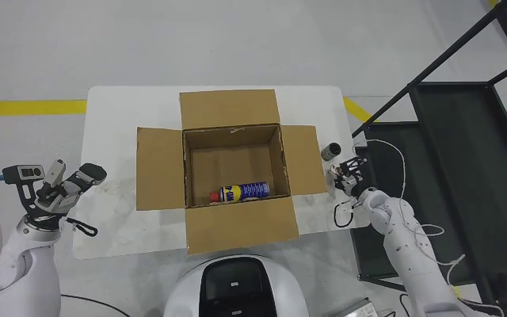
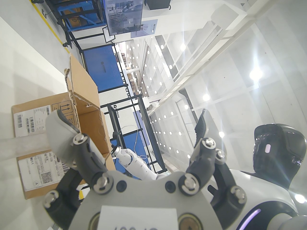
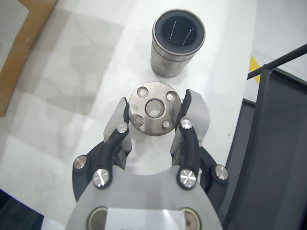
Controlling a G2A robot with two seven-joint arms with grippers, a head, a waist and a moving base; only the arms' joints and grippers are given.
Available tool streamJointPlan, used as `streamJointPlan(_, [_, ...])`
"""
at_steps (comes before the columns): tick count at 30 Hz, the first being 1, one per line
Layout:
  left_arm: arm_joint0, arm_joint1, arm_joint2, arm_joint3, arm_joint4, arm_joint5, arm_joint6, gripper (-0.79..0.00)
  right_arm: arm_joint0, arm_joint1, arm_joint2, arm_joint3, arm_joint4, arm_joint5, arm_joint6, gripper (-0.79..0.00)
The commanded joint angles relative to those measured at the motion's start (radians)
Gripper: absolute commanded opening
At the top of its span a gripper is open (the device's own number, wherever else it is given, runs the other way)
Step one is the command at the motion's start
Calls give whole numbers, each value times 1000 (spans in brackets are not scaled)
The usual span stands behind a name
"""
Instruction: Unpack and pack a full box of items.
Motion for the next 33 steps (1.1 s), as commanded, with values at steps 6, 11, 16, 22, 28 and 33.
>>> streamJointPlan(6, [0, 0, 0, 0, 0, 0, 0, 0, -203, 20, 114, -311, -7, 51, -7, -785])
streamJointPlan(11, [0, 0, 0, 0, 0, 0, 0, 0, -332, 26, 165, -565, -27, 64, 25, -785])
streamJointPlan(16, [0, 0, 0, 0, 0, 0, 0, 0, -347, 28, 136, -747, -64, 40, 118, -785])
streamJointPlan(22, [0, 0, 0, 0, 0, 0, 0, 0, -229, 22, -3, -831, -95, 4, 259, -785])
streamJointPlan(28, [0, 0, 0, 0, 0, 0, 0, 0, -81, 10, -144, -812, -90, -30, 378, -785])
streamJointPlan(33, [0, 0, 0, 0, 0, 0, 0, 0, -38, 6, -180, -782, -74, -34, 405, -785])
